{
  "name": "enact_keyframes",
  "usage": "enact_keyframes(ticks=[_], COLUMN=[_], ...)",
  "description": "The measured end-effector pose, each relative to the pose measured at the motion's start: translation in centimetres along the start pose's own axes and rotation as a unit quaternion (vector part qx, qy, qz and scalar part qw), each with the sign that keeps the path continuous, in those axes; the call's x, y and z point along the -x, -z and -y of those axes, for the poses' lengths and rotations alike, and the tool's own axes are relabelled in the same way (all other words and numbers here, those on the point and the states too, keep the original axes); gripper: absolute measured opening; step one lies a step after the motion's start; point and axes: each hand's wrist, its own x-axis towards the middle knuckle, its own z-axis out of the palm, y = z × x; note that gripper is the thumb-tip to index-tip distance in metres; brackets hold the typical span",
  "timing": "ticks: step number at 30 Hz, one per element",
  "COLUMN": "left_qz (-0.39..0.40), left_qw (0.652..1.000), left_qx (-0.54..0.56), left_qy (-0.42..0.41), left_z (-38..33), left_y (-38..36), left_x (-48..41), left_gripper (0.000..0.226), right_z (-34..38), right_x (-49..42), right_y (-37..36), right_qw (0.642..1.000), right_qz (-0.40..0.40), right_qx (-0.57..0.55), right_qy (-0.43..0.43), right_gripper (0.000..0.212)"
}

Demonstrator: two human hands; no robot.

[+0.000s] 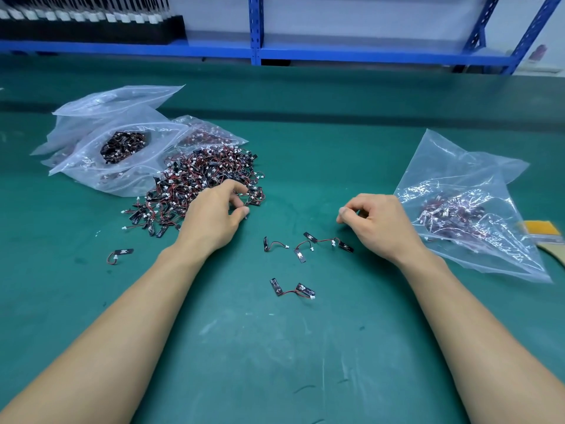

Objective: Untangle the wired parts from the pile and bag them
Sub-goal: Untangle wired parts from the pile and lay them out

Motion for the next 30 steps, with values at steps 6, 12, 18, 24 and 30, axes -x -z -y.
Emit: enact_keyframes(ticks=[6, 12, 18, 24, 30], left_qz=[-0.067, -0.134, -0.203, -0.128, 0.020], left_qw=[0.996, 0.987, 0.969, 0.960, 0.934], left_qx=[0.064, 0.083, 0.140, 0.247, 0.331], left_qy=[0.006, -0.004, -0.002, -0.030, -0.135], left_z=[0.2, 0.2, -0.1, -2.6, -7.6], left_y=[0.3, 0.6, 1.2, 0.9, 0.3], left_x=[-0.2, -0.5, -0.5, 0.5, 4.1], left_gripper=[0.023, 0.018, 0.015, 0.016, 0.014], right_z=[0.0, 0.0, -0.1, -0.2, -0.1], right_x=[0.1, 0.0, 0.0, 0.0, -0.1], right_y=[0.0, 0.1, 0.1, 0.0, 0.0], right_qw=[1.000, 1.000, 1.000, 1.000, 1.000], right_qz=[-0.004, -0.001, -0.004, -0.017, -0.021], right_qx=[-0.005, -0.005, -0.008, -0.014, -0.009], right_qy=[-0.001, -0.001, 0.001, 0.008, 0.009], right_gripper=[0.022, 0.022, 0.023, 0.023, 0.023])
